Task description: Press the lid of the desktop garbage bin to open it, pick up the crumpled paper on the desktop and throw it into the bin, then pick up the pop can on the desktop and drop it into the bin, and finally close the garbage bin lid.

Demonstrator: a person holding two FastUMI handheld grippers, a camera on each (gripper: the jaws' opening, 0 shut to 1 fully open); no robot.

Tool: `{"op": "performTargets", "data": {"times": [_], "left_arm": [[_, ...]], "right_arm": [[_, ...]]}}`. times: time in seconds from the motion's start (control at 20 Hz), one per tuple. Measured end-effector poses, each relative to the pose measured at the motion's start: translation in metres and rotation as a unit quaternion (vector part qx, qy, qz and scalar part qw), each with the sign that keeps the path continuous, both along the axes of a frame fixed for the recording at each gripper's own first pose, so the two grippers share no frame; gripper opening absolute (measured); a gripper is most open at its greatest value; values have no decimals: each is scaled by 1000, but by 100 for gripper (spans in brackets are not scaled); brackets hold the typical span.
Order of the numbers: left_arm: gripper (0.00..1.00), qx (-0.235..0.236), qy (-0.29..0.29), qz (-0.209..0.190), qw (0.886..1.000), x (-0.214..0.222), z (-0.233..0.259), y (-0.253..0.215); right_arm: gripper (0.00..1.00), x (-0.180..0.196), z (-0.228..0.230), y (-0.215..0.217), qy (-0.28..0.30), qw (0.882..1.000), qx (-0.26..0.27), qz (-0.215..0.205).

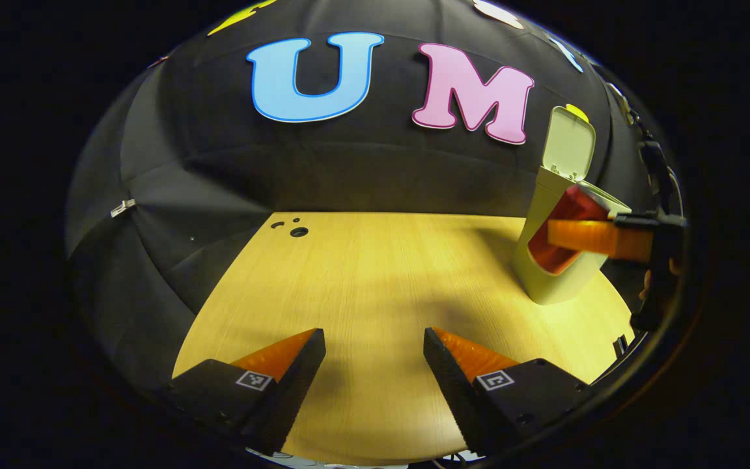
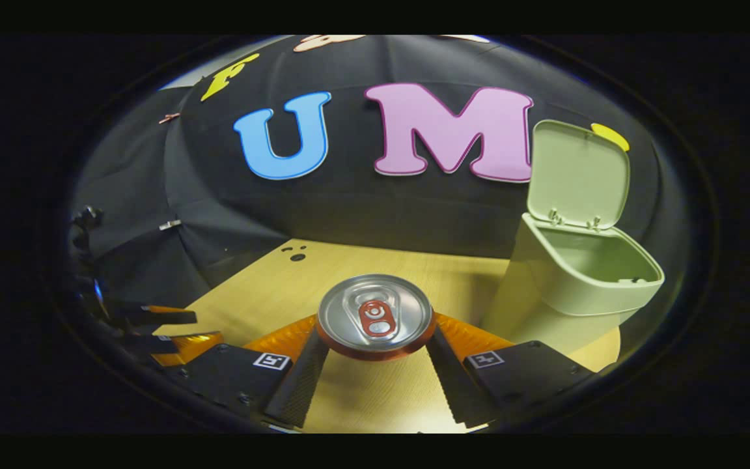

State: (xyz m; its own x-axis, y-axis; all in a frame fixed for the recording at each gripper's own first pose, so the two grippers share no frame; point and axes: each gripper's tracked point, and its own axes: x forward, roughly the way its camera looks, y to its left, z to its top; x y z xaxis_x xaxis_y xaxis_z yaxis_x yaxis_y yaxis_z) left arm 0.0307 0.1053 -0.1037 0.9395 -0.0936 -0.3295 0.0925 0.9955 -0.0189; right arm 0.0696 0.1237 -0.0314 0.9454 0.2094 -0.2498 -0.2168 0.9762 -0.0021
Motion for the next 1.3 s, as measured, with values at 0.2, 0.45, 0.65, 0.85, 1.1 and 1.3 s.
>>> {"op": "performTargets", "data": {"times": [0.2,0.45,0.65,0.85,1.1,1.3], "left_arm": [[98,20,5,-31,999,-1,-6,-2],[98,15,3,-47,999,3,-5,-8],[98,5,-12,-44,999,7,4,-13],[98,-1,-10,-37,999,1,6,-19],[98,-4,-17,11,1000,-10,13,-18],[98,-9,-14,53,998,-16,17,-21]], "right_arm": [[83,-12,44,-14,-24,999,30,-33],[82,-15,95,-49,-58,994,48,-75],[82,-16,117,-86,-78,990,44,-107],[83,-8,129,-119,-90,988,46,-120],[82,17,136,-159,-97,987,47,-117],[82,39,135,-187,-97,989,31,-107]]}}
